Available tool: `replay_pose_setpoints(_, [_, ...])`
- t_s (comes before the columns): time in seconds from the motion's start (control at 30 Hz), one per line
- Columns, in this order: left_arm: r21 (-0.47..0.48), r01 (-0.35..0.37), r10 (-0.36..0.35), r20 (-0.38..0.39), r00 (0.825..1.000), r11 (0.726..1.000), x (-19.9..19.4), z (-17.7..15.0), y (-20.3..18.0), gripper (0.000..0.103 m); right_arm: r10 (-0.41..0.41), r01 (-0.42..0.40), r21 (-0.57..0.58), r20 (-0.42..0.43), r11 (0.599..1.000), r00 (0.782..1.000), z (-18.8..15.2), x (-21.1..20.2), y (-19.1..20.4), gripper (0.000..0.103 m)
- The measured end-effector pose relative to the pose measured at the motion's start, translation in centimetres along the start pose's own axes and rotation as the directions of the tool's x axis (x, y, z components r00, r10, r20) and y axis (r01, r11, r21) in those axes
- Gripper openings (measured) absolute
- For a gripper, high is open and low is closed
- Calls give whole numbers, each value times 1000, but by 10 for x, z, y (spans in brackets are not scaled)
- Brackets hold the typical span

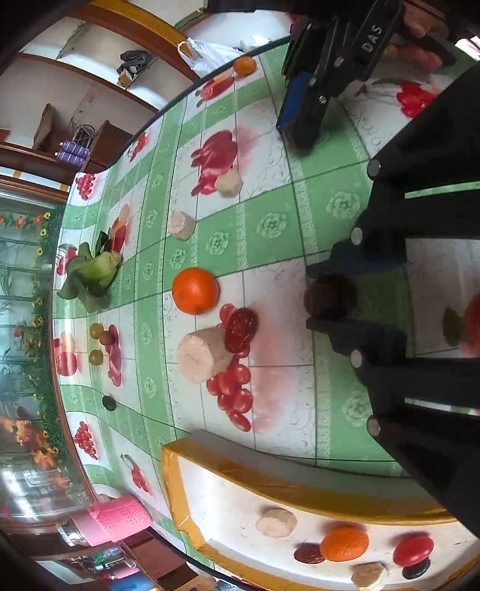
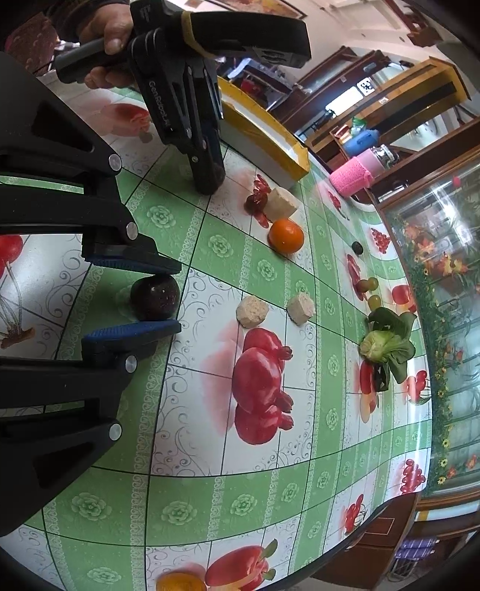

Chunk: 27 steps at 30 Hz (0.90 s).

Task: Organize fruits
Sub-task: 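Carry both dark plums over the tray and open both grippers to release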

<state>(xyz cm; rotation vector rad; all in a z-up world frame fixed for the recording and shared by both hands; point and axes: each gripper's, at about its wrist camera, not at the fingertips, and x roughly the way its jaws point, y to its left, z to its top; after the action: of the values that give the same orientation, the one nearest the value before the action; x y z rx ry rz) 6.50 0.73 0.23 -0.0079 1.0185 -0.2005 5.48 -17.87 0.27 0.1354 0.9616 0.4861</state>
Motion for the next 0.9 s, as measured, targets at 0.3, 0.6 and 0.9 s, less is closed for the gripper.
replay_pose_setpoints(0.3, [-29,82,-82,26,996,996,-39,-26,-6,23,-65,67,-41,41,997,997,-6,-31,16,25])
replay_pose_setpoints(0.6, [-37,99,-96,79,992,994,-73,-44,1,23,-110,112,-126,25,986,994,-23,-37,56,25])
replay_pose_setpoints(0.9, [-117,81,-65,132,989,990,-100,-55,45,23,-43,48,-207,28,977,999,-9,-26,115,25])
